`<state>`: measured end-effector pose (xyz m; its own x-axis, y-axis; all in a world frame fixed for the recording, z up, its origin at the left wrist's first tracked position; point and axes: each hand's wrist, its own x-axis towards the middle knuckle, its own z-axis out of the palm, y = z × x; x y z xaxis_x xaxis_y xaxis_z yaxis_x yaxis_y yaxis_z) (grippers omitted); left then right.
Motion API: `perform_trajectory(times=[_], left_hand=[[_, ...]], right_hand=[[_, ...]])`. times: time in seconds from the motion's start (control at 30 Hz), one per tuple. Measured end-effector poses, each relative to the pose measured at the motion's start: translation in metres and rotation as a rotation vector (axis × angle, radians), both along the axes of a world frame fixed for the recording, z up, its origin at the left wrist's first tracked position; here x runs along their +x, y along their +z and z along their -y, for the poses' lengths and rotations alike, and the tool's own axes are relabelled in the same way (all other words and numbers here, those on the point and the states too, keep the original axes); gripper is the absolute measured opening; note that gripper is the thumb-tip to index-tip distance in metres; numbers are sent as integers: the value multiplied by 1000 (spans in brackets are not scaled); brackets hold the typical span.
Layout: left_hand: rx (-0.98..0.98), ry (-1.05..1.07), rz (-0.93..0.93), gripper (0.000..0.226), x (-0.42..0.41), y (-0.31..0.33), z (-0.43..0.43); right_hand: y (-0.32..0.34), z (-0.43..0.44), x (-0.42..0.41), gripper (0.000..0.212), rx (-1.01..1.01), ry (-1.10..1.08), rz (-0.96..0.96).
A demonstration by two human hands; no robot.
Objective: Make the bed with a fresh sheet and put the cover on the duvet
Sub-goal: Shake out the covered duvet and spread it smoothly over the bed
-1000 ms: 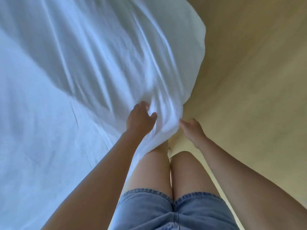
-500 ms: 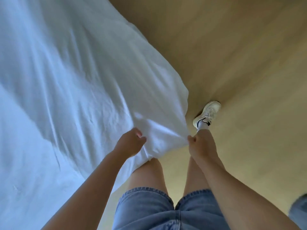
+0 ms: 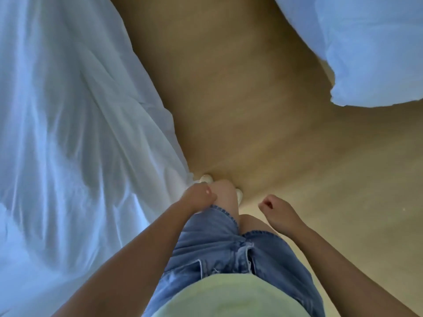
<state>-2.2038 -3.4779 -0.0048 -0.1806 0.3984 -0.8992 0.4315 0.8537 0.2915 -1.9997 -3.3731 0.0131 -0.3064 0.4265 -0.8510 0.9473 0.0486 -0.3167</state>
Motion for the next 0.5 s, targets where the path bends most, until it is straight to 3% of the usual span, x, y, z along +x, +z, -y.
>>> perform_trajectory(times=[0.2, 0.5], left_hand=[[52, -44, -49, 23, -50, 7, -89], [90, 67, -40, 21, -240, 25, -235]], right_hand=[[5, -99, -53, 26, -8, 24, -27], [26, -290, -242, 27, 49, 207, -39]])
